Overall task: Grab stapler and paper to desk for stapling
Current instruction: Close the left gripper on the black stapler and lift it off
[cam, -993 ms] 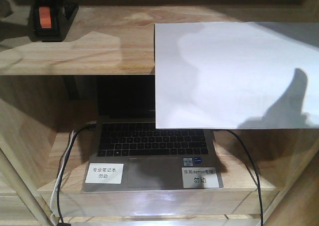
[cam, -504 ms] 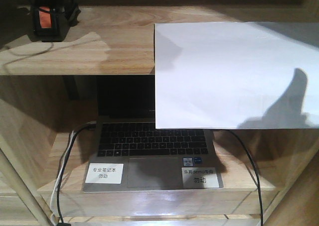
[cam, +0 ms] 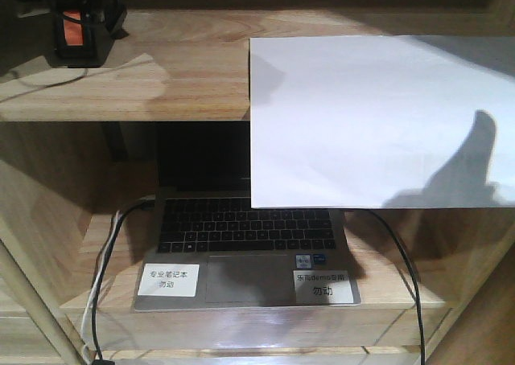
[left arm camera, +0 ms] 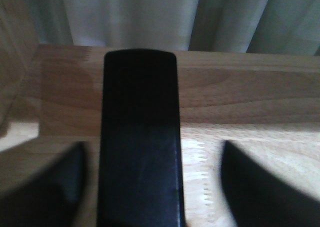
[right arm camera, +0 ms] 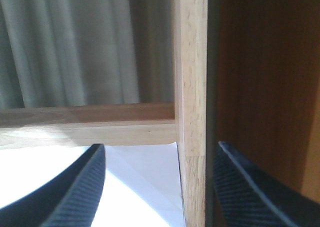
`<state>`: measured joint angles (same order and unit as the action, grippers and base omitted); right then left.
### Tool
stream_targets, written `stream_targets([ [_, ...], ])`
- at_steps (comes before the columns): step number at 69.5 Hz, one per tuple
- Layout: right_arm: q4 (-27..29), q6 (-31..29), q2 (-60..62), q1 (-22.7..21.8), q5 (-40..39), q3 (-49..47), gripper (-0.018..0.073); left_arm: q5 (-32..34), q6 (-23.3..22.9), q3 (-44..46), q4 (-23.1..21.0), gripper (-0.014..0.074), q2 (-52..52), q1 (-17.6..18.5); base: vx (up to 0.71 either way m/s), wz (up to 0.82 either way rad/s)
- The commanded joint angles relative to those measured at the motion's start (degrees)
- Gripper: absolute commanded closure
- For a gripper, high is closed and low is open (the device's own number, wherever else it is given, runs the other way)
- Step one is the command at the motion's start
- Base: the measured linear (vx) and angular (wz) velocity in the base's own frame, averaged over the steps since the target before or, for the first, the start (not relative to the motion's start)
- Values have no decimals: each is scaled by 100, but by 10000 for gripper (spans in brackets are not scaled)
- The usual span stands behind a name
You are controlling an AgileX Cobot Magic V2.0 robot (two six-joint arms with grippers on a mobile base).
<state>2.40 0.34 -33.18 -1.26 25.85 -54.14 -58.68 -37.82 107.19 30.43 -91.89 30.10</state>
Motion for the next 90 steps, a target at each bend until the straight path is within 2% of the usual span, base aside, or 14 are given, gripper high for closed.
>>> stream_targets([
  [1, -11, -34, -54, -42, -390, -162, 118, 297, 5, 166, 146, 283, 212, 1, 0, 0],
  [3, -11, -34, -54, -42, -390, -162, 118, 283, 5, 166, 141, 316, 212, 1, 0, 0],
  [13, -11, -34, -54, -42, -395, -162, 118, 230, 30, 166, 101, 601, 212, 1, 0, 0],
  [21, -11, -34, -54, -42, -395, -162, 118, 304, 339, 166, 10, 604, 232, 1, 0, 0],
  [40, -11, -34, -54, -42, -395, -162, 118, 773, 345, -17, -2, 604, 757, 6, 0, 0],
  [61, -11, -34, -54, -42, -395, -162, 118, 2812, 448, -2366, -352, 603, 2515, 10, 0, 0],
  [67, -11, -34, -54, -42, -395, -162, 118, 3215, 982, -2958, -691, 603, 3020, 10, 0, 0],
  [71, -11, -34, -54, -42, -395, -162, 118, 3346, 1446, -3242, -1085, 603, 3329, 10, 0, 0],
  [77, -11, -34, -54, -42, -395, -162, 118, 3332, 2396, -3580, -1700, 603, 3715, 10, 0, 0],
  [90, -11, -34, -54, -42, -395, -162, 118, 2954, 4553, -4148, -3459, 603, 4391, 10, 0, 0],
])
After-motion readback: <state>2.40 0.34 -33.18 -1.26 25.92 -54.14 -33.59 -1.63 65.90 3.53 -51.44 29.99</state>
